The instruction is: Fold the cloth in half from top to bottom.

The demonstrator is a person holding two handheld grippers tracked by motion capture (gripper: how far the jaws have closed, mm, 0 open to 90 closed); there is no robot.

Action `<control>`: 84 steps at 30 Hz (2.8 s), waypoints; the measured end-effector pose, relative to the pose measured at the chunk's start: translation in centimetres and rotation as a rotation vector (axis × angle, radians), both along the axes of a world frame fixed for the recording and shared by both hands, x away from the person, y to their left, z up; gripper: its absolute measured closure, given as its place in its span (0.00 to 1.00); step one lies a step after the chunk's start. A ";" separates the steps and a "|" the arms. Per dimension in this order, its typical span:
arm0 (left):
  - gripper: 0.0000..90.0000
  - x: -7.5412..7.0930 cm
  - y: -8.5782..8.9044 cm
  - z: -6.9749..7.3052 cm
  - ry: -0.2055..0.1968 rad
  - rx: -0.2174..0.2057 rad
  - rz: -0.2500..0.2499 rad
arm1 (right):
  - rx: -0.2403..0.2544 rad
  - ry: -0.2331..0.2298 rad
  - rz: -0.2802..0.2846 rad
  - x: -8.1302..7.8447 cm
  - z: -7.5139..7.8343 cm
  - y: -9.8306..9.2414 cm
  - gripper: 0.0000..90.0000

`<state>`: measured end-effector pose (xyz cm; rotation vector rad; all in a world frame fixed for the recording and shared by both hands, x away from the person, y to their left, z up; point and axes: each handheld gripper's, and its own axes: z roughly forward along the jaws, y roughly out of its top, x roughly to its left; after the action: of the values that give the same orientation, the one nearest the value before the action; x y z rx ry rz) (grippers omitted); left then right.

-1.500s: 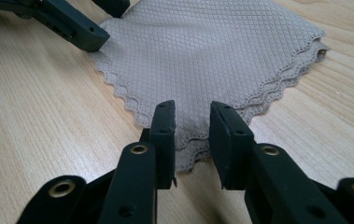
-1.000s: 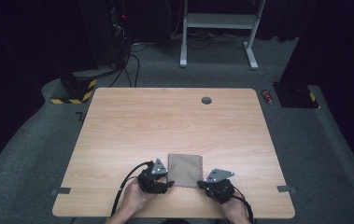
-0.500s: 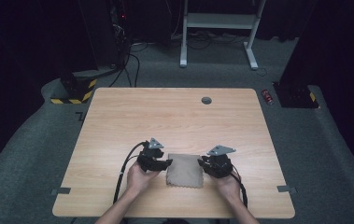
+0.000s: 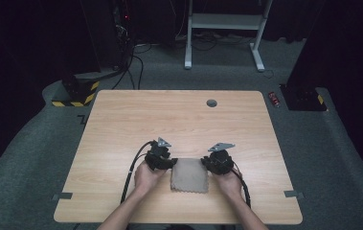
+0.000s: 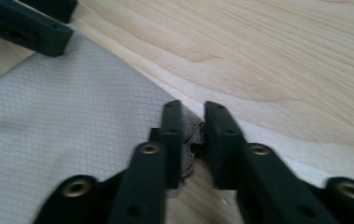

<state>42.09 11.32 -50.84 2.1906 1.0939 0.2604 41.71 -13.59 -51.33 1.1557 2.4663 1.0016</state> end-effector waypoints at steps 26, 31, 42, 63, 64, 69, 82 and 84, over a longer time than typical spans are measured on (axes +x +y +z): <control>0.98 4.1 -0.2 0.6 -0.026 0.020 -0.006 | -0.093 -0.081 -0.010 3.4 1.4 1.8 0.98; 0.76 3.8 0.3 0.5 -0.031 -0.016 0.043 | -0.098 -0.059 -0.023 4.3 0.6 2.0 0.94; 0.52 -0.2 0.6 -0.1 -0.046 0.069 0.003 | -0.074 -0.073 -0.021 2.3 0.7 1.3 0.81; 0.47 -5.3 2.5 0.2 -0.056 0.031 -0.027 | -0.056 -0.062 -0.042 2.3 0.0 0.4 0.79; 0.46 -5.4 2.8 0.2 -0.056 0.009 -0.021 | -0.054 -0.065 -0.040 2.3 0.1 0.3 0.78; 0.46 -5.8 4.3 0.5 -0.085 -0.045 0.019 | 0.012 -0.088 -0.070 1.5 1.1 -1.2 0.76; 0.45 -5.9 7.0 0.8 -0.139 -0.139 0.116 | 0.066 -0.121 -0.119 -1.7 1.8 -5.2 0.74; 0.45 -5.9 7.3 0.8 -0.143 -0.144 0.119 | 0.074 -0.129 -0.119 -2.0 2.0 -5.5 0.74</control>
<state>36.16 18.65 -50.05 1.9521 1.1290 0.3734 39.72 -19.06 -49.32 1.2049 2.2507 1.1048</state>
